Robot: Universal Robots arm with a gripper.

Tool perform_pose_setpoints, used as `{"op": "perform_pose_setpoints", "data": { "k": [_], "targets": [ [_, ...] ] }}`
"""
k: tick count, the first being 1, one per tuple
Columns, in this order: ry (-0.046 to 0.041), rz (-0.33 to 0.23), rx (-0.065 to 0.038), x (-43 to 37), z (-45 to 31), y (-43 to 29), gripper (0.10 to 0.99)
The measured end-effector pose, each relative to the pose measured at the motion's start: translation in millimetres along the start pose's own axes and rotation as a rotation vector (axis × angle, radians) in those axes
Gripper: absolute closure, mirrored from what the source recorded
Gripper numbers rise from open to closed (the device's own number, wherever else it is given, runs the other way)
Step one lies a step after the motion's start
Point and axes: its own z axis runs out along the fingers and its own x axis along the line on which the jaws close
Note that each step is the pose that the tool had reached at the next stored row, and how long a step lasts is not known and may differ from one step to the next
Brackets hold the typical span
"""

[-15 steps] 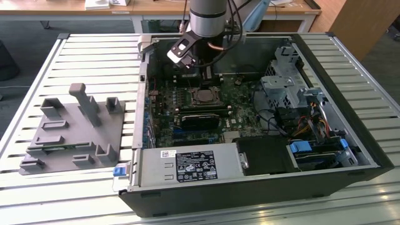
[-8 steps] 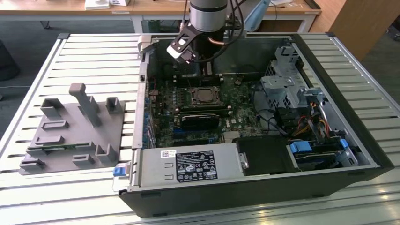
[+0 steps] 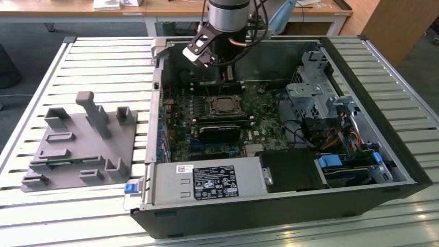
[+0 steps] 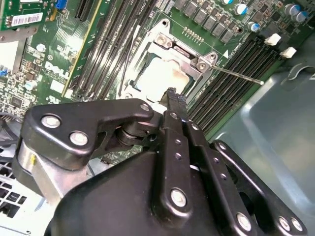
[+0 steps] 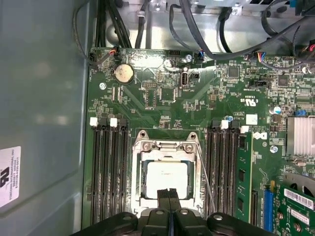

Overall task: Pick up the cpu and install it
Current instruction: 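Install the first cpu locking lever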

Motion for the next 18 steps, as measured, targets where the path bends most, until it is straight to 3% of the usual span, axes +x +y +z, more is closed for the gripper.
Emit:
{"op": "perform_pose_setpoints", "data": {
  "k": [13,18],
  "targets": [
    [-0.0013,-0.003,0.000,-0.2,-10.4,0.3,0.980],
    [-0.0006,-0.083,-0.002,-0.2,-10.5,0.3,0.980]
  ]
}}
